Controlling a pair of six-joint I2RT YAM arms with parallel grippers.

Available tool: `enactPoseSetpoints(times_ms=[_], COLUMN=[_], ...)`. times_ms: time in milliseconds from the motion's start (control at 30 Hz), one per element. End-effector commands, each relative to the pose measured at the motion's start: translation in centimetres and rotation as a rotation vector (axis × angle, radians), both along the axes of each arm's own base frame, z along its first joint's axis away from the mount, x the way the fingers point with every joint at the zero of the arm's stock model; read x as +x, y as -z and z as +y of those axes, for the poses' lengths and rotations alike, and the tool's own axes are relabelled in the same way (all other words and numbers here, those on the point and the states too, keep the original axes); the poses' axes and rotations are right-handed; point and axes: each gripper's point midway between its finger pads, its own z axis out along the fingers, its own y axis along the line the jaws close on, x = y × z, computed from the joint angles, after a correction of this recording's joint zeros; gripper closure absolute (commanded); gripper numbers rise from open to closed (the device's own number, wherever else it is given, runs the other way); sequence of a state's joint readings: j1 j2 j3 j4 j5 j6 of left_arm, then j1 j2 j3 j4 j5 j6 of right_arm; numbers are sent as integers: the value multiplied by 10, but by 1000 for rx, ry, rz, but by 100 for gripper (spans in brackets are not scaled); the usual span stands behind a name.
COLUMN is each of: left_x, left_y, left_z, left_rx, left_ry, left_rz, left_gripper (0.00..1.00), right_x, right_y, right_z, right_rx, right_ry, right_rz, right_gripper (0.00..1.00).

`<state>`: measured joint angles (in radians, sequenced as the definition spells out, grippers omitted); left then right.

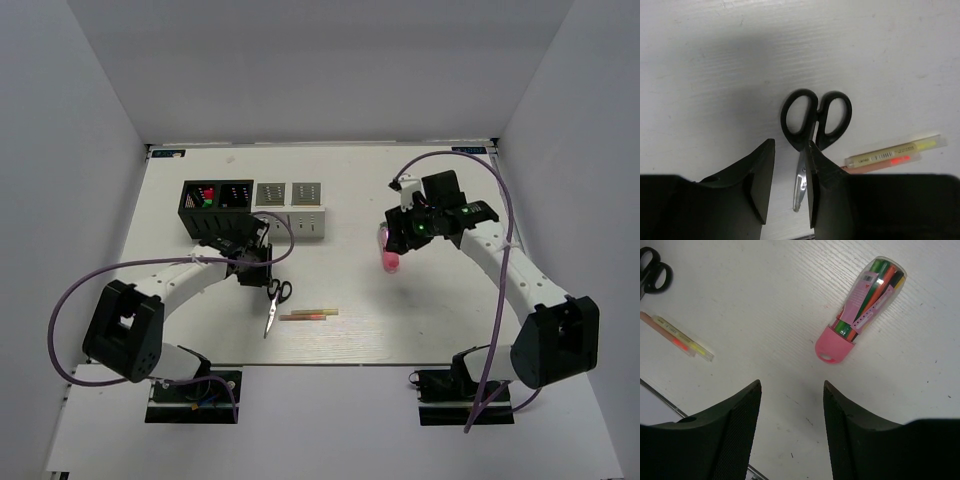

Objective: Sort the stationery into containers
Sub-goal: Pick up the scissors from the center of the board.

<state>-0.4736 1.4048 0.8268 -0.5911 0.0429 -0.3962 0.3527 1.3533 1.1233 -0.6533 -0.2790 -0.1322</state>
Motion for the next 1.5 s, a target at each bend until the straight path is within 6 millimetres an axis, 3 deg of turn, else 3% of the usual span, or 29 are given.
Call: enactPoseSetpoints(times_ms=[0, 267, 633, 767, 867, 933, 1000, 1133, 1167, 1200, 1267, 1300, 1367, 1433, 1467], left_x=[10, 14, 9, 2, -6, -9, -11, 2, 6, 18, 26, 40, 51, 69, 76], left_y=[9, 23, 32, 40, 48, 50, 51, 19, 5, -22, -57, -87, -123, -184, -190], left_z=[-3, -9, 21, 23, 23, 22, 22, 13, 11, 6, 4, 1, 6, 16, 20], left_rx=[-30, -56, 270, 273, 244, 226, 217, 158, 139, 108, 62, 29, -5, -90, -94], left_ry=[8, -1, 45, 44, 42, 44, 37, 17, 14, 5, -17, -34, -83, -180, -207], left_rz=[-24, -24, -49, -26, 16, 35, 41, -42, -75, -132, -208, -270, -362, -553, -580], left_gripper=[58, 60, 69, 72, 83, 96, 100, 100, 100, 100, 100, 100, 100, 100, 100], right_x=[3, 6, 6, 6, 5, 5, 5, 5, 5, 4, 3, 0, -1, -7, -9], right_y=[-11, -12, -17, -21, -20, -23, -22, -22, -22, -23, -24, -25, -26, -30, -29], right_z=[7, 0, -6, -7, -8, -9, -11, -14, -14, -13, -13, -10, -8, -5, -3], right_rx=[69, 85, 134, 150, 159, 168, 174, 183, 187, 191, 196, 214, 224, 254, 258], right_ry=[-9, 10, 28, 32, 37, 38, 46, 52, 50, 42, 40, 14, -4, -38, -51], right_rz=[-36, -34, -16, -20, -8, -12, -7, -3, -3, -8, -4, 1, 4, 13, 18], right_gripper=[44, 42, 42, 42, 42, 42, 42, 37, 35, 30, 30, 46, 97, 100, 100])
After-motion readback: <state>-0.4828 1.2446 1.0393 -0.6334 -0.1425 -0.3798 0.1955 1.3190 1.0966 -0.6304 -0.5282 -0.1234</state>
